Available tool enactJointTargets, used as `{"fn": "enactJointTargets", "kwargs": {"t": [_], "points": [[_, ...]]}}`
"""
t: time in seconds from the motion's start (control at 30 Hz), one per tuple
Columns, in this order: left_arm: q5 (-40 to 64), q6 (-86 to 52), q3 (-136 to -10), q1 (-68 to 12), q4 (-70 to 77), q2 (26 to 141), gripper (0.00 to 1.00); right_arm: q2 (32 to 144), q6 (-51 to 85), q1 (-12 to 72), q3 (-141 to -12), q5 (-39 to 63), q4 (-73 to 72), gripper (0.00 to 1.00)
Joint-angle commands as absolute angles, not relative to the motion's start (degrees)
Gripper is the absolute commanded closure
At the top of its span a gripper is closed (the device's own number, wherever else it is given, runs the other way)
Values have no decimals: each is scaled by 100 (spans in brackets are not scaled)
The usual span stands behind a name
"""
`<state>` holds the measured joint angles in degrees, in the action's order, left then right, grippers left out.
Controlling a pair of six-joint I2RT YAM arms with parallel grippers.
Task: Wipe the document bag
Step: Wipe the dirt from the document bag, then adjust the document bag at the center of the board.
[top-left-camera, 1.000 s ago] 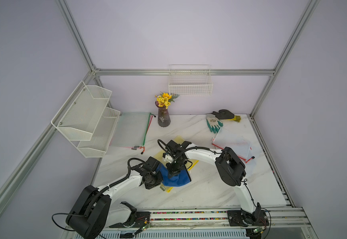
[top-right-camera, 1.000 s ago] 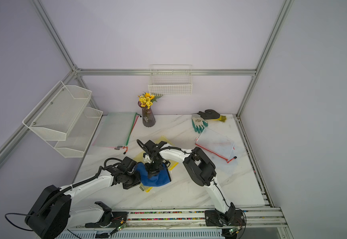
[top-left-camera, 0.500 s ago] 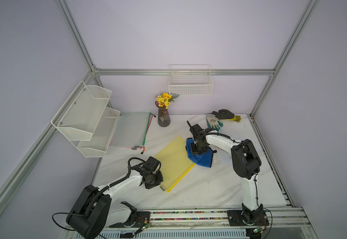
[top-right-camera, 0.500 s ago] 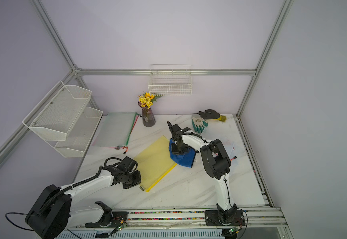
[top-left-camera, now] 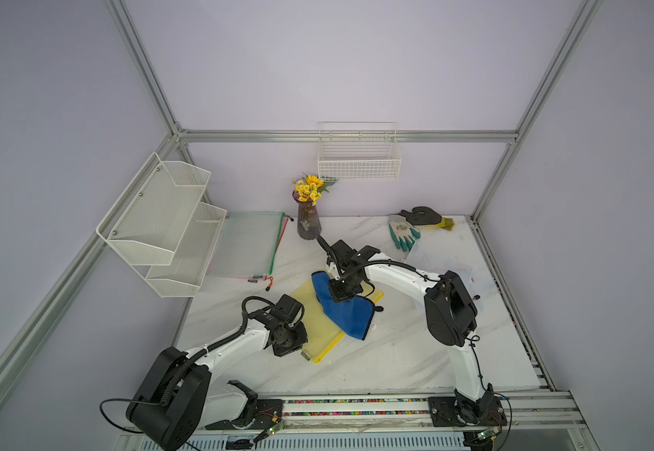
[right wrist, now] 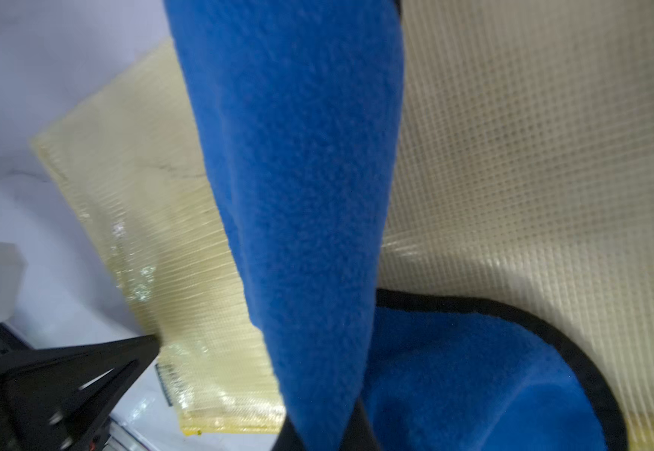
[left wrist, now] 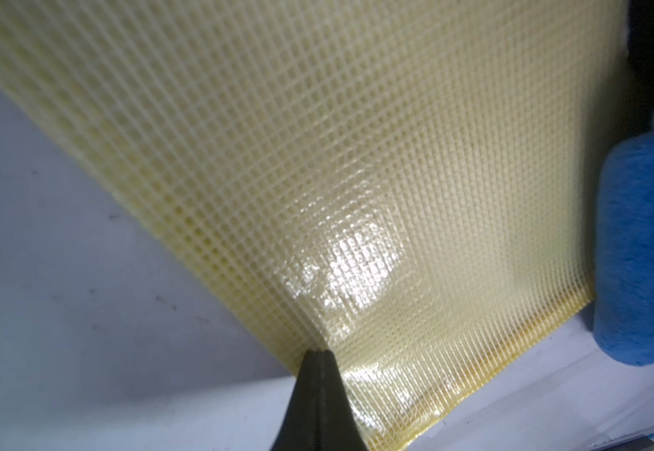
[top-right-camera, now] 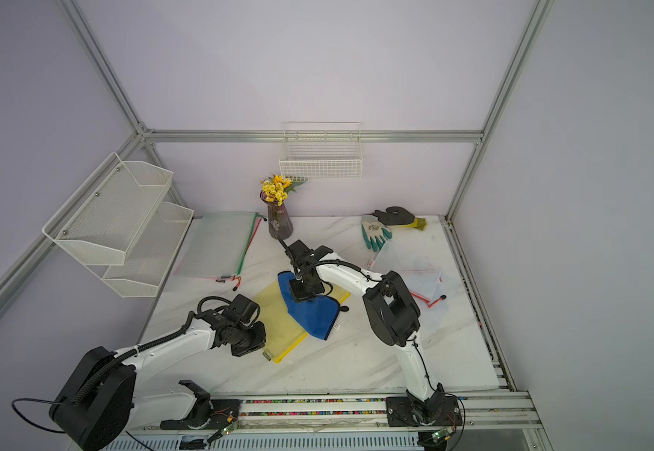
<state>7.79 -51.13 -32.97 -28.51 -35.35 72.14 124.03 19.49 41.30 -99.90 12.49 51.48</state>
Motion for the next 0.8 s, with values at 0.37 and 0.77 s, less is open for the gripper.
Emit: {"fn": "enactJointTargets", "kwargs": {"t": [0.37,0.77], "points": [[262,-5270,-3954,-2618,-4057,6513,29,13183,1907,3762,-8496,1080,4774,100],[759,-6149,-2781,-1358,-1654,6657,19,13157,1881,3744,-8227,1339,4685,100]]}}
